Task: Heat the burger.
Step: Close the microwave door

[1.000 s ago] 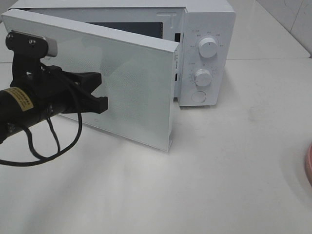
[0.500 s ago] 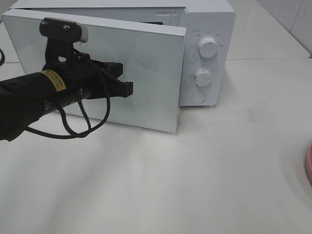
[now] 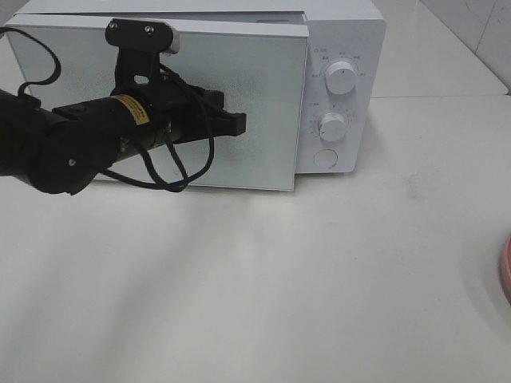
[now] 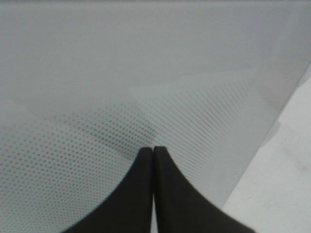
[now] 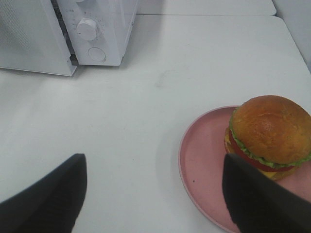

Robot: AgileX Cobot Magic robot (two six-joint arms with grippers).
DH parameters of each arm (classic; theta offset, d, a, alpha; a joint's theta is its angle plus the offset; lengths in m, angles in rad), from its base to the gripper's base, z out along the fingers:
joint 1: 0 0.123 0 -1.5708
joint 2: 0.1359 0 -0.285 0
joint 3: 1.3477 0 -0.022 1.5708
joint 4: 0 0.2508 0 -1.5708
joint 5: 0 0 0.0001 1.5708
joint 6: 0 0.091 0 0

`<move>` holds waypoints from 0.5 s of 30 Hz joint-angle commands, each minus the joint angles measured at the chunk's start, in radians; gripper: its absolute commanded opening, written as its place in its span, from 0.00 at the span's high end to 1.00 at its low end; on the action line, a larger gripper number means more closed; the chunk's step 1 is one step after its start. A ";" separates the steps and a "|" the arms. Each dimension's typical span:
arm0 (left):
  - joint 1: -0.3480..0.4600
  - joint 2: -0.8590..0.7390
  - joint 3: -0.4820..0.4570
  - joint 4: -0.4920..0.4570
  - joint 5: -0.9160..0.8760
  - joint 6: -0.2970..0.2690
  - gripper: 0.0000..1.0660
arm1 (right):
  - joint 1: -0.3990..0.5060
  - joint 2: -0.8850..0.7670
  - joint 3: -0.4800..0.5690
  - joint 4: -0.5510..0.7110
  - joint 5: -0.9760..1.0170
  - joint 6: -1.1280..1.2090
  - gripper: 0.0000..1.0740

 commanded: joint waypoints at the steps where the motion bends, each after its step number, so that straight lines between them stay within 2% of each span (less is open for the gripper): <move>1: -0.006 0.030 -0.062 -0.026 0.009 0.002 1.00 | -0.004 -0.027 0.003 -0.001 -0.013 0.001 0.30; 15: -0.006 0.116 -0.230 -0.056 0.118 0.010 1.00 | -0.004 -0.027 0.003 -0.001 -0.013 0.001 0.30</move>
